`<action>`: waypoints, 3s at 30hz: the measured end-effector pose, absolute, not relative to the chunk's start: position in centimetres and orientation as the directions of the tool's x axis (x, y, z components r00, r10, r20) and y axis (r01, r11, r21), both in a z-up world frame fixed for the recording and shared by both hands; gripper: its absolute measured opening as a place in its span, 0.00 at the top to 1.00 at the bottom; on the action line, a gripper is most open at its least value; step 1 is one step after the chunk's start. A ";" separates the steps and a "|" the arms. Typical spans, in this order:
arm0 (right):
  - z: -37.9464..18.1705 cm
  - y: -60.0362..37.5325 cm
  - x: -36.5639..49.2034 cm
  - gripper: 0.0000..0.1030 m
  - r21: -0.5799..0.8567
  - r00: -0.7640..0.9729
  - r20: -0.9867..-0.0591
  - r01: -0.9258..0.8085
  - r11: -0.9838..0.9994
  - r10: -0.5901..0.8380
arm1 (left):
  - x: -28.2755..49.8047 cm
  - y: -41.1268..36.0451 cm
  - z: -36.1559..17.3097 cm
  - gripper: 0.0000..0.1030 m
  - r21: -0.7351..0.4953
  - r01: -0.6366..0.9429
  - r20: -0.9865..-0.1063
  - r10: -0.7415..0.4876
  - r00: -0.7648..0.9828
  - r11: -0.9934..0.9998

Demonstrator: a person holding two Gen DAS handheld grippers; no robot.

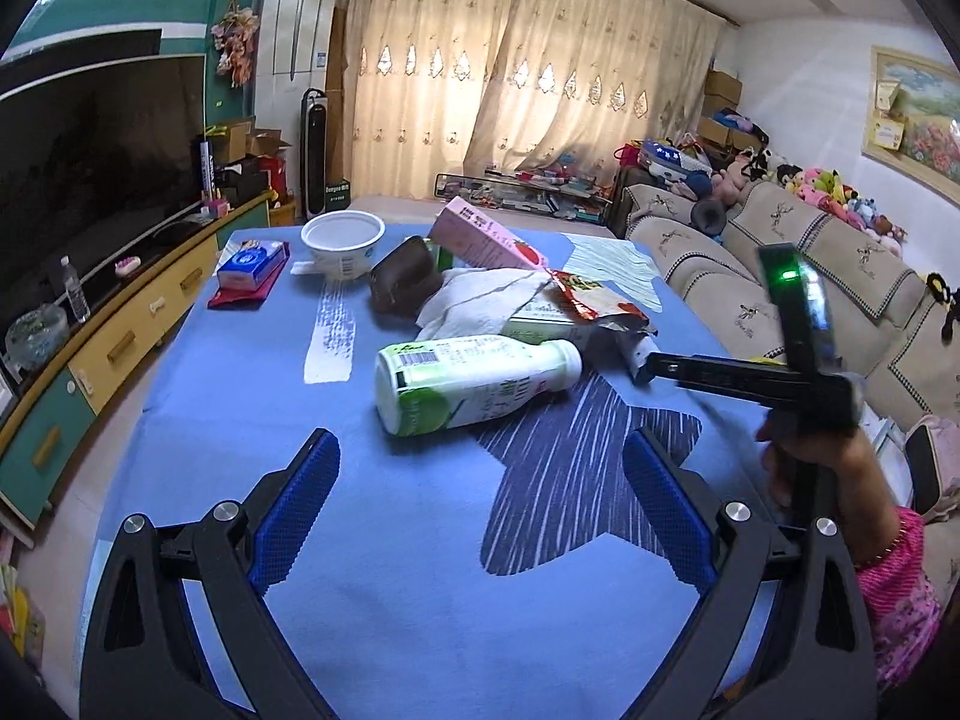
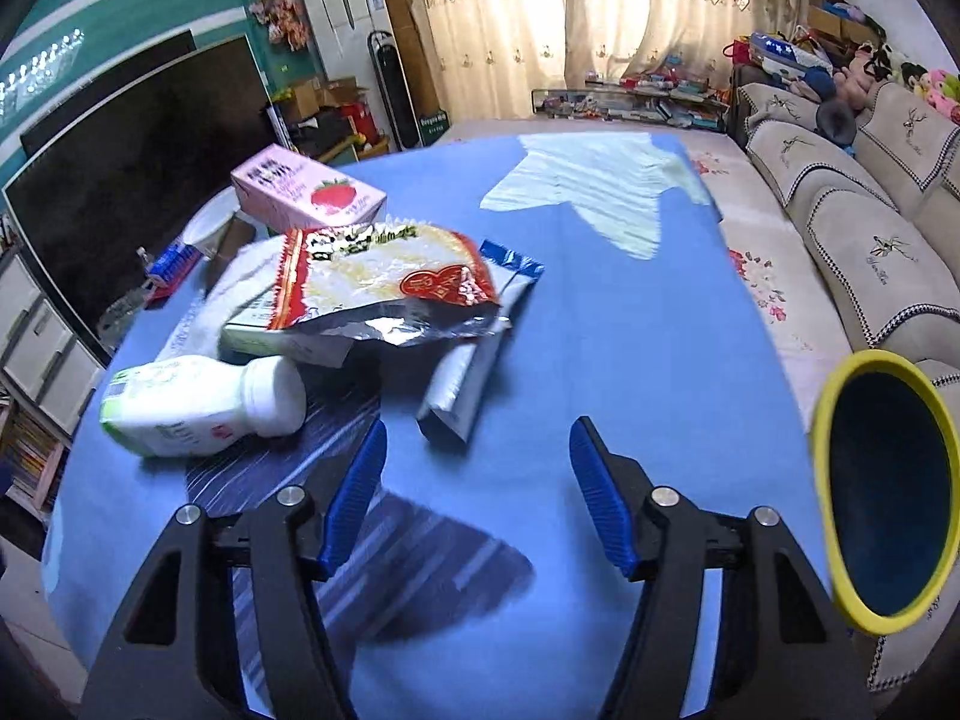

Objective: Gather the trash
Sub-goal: 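Grasp the white wrapper strip beside the snack bag with the right tool, then drop the white wrapper into the bin by opening the right tool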

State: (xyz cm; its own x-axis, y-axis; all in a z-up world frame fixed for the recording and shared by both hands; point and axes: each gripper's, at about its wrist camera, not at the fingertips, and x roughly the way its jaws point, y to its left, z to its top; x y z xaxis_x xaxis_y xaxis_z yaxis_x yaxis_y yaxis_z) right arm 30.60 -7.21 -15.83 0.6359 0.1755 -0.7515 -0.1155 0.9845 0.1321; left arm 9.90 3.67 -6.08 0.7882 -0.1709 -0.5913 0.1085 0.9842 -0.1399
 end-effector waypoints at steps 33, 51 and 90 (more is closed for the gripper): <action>-12.6 -9.9 23.9 0.88 0.033 0.725 -0.683 -0.086 0.996 0.085 | 11.0 2.7 -8.1 0.09 -0.180 0.159 -0.612 -0.237 0.755 0.971; -9.7 -13.6 17.9 0.89 0.204 0.734 -0.630 -0.160 0.966 0.254 | 10.9 1.6 -8.2 0.09 -0.171 0.175 -0.622 -0.244 0.744 0.970; -16.9 -33.2 19.7 0.62 0.177 0.685 -0.709 0.406 0.897 -0.170 | 15.6 1.2 -9.6 0.09 -0.093 0.113 -0.665 -0.146 0.733 0.989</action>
State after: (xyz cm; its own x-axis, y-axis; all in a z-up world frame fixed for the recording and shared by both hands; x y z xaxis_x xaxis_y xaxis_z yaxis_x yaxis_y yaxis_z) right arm 19.72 -33.15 -16.93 0.6847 -0.1698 -0.7087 0.4057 0.8967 0.1771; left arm 15.61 1.20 -9.61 0.7326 -0.1460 -0.6648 0.1126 0.9893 -0.0932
